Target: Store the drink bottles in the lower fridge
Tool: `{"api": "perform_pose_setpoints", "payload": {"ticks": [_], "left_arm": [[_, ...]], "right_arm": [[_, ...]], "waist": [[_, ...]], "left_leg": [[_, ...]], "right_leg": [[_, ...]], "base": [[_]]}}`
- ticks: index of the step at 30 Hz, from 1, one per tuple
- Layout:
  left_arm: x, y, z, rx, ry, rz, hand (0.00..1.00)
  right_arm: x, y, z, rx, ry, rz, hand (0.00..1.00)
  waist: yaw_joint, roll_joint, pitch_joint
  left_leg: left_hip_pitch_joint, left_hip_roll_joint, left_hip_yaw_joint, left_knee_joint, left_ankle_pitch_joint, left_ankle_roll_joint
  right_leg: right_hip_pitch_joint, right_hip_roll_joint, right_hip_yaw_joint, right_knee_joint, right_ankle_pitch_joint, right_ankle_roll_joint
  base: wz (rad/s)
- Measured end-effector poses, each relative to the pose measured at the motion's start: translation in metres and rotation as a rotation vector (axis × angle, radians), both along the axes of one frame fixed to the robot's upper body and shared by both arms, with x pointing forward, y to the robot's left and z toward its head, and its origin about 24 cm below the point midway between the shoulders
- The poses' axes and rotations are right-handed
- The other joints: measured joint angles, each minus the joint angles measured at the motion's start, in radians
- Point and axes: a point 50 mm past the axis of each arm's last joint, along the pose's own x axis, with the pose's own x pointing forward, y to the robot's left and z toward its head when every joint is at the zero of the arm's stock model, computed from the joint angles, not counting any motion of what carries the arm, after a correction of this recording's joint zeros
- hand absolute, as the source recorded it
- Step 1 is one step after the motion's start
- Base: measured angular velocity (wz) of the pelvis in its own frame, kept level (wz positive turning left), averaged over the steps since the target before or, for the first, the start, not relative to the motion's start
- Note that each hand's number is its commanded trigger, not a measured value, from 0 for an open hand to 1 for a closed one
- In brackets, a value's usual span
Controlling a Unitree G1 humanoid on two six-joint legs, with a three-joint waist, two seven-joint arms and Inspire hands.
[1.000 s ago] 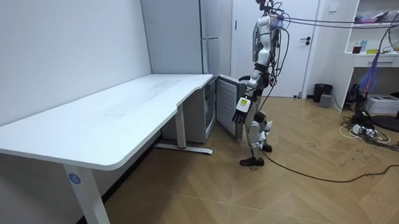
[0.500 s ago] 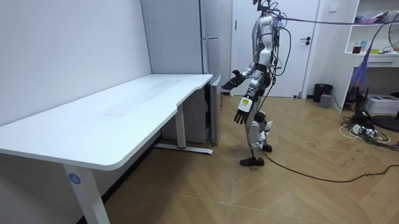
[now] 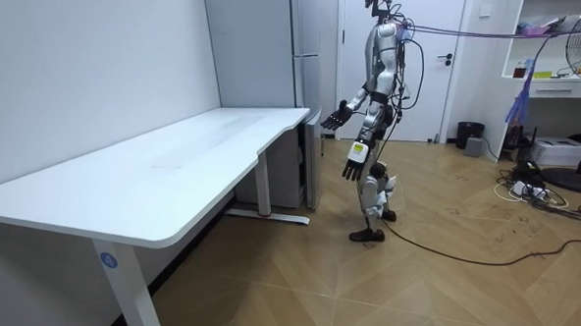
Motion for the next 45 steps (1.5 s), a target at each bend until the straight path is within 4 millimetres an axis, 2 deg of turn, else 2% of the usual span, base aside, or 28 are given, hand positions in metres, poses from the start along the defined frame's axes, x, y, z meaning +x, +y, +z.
{"api": "perform_pose_setpoints", "payload": {"ticks": [3,6,12,25,29,34,35,37,39,41,44,45], "left_arm": [[-0.002,0.0,0.0,0.002,0.008,0.003,0.0],[-0.004,0.001,-0.001,0.006,0.019,0.006,0.0],[-0.005,0.001,-0.001,0.001,0.019,0.023,0.0],[-0.007,0.005,0.0,0.01,-0.011,0.079,0.0],[-0.012,0.006,-0.001,0.009,-0.001,0.094,0.0],[-0.025,0.011,-0.002,0.013,0.021,0.134,0.0],[-0.026,0.013,-0.001,0.013,0.019,0.155,0.0],[-0.034,0.017,-0.001,0.016,0.036,0.188,0.0],[-0.042,0.02,-0.001,0.016,0.053,0.217,0.0],[-0.051,0.021,-0.001,0.017,0.074,0.224,0.0],[-0.053,0.019,-0.002,0.013,0.081,0.218,0.0],[-0.054,0.019,-0.002,0.016,0.088,0.212,0.0]], "right_arm": [[-0.006,-0.01,-0.006,-0.052,0.035,-0.003,0.0],[-0.025,-0.031,-0.024,-0.182,0.153,-0.025,0.0],[-0.05,-0.051,-0.039,-0.315,0.293,-0.045,0.0],[-0.05,-0.07,-0.044,-0.523,0.351,-0.085,0.0],[-0.036,-0.078,-0.042,-0.602,0.337,-0.109,0.0],[0.008,-0.09,-0.026,-0.623,0.225,-0.241,0.0],[0.018,-0.093,-0.022,-0.632,0.198,-0.274,0.0],[0.034,-0.094,-0.015,-0.642,0.153,-0.307,0.0],[0.043,-0.097,-0.011,-0.672,0.141,-0.33,0.0],[0.049,-0.1,-0.008,-0.709,0.135,-0.336,0.0],[0.057,-0.108,-0.002,-0.757,0.135,-0.364,0.0],[0.061,-0.111,0.0,-0.775,0.135,-0.371,0.0]], "waist": [[-0.006,0.0,-0.0001],[-0.007,-0.001,-0.001],[-0.006,-0.007,-0.0053],[-0.003,-0.022,-0.0078],[-0.005,-0.02,-0.0065],[-0.009,-0.023,-0.0037],[-0.006,-0.027,-0.0052],[-0.004,-0.034,-0.0031],[0.003,-0.054,-0.0037],[0.003,-0.054,-0.0007],[0.004,-0.042,0.0076],[0.004,-0.038,0.0078]], "left_leg": [[0.0,-0.001,-0.008,-0.004,0.0,0.0],[-0.004,-0.004,-0.027,-0.001,0.002,0.0],[-0.004,-0.011,-0.053,0.0,0.01,0.0],[-0.016,-0.017,-0.073,0.015,0.014,0.004],[-0.014,-0.018,-0.085,0.029,0.013,0.005],[-0.01,-0.027,-0.098,0.032,0.016,0.008],[-0.011,-0.029,-0.101,0.032,0.016,0.009],[-0.014,-0.033,-0.105,0.032,0.017,0.011],[-0.022,-0.039,-0.115,0.033,0.018,0.011],[-0.029,-0.044,-0.132,0.042,0.018,0.012],[-0.028,-0.052,-0.154,0.041,0.018,0.013],[-0.029,-0.053,-0.158,0.035,0.019,0.013]], "right_leg": [[0.006,0.001,-0.009,0.0,0.0,0.0],[0.014,0.001,-0.026,0.0,0.0,0.0],[0.024,0.0,-0.053,-0.002,0.0,0.0],[0.027,-0.001,-0.062,-0.005,0.0,0.0],[0.039,-0.001,-0.078,-0.003,0.0,0.0],[0.061,-0.001,-0.085,-0.026,-0.002,0.002],[0.063,-0.003,-0.094,-0.033,-0.003,0.004],[0.063,-0.005,-0.101,-0.034,-0.004,0.006],[0.063,-0.007,-0.11,-0.033,-0.005,0.007],[0.065,-0.007,-0.123,-0.032,-0.005,0.007],[0.076,-0.01,-0.142,-0.029,-0.005,0.009],[0.078,-0.01,-0.147,-0.029,-0.006,0.01]], "base": [[0.09],[0.15],[0.14],[0.04],[0.08],[0.1],[0.16],[0.09],[0.15],[0.26],[0.23],[0.11]]}}
